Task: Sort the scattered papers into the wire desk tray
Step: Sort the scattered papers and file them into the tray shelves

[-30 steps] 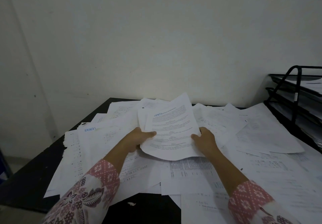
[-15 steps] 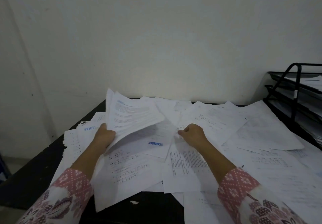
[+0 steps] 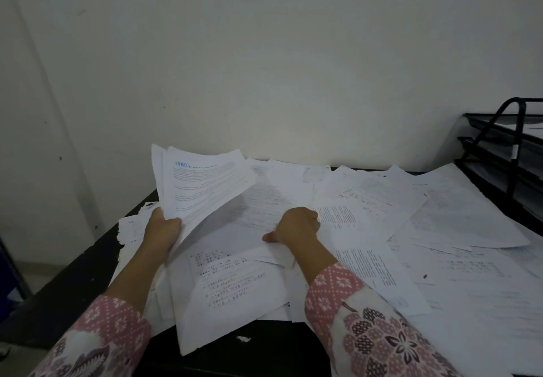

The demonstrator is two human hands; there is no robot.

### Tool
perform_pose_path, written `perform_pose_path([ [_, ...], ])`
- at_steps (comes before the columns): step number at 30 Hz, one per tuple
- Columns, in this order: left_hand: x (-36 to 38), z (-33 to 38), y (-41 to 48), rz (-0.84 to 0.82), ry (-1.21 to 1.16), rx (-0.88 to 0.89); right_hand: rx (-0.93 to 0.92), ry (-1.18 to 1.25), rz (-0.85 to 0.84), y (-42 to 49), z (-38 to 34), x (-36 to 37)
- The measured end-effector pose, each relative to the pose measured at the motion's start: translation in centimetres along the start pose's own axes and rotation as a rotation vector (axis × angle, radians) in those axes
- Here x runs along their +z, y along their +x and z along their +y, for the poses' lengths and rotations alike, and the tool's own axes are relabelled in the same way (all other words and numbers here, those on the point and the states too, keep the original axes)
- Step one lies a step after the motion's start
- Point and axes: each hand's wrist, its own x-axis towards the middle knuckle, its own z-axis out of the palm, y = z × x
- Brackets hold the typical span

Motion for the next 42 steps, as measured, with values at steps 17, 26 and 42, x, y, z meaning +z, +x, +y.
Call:
perform_pose_path([
  [17,2.8,0.6,-2.5,-0.084,-0.069,0.048,-0.080,0.349,0.126,0.8,5.3,-3.4],
  [26,5.7,1.4,-4.5,-0.177,-0.065,0.130,0.082,-0.105,0.145,1.5,14.3,-6.9],
  [42,10.1,3.0,-9.7,-0.273,0.116,0.265,-0.103,0.771,0.117,1.0,16.5,-8.1],
])
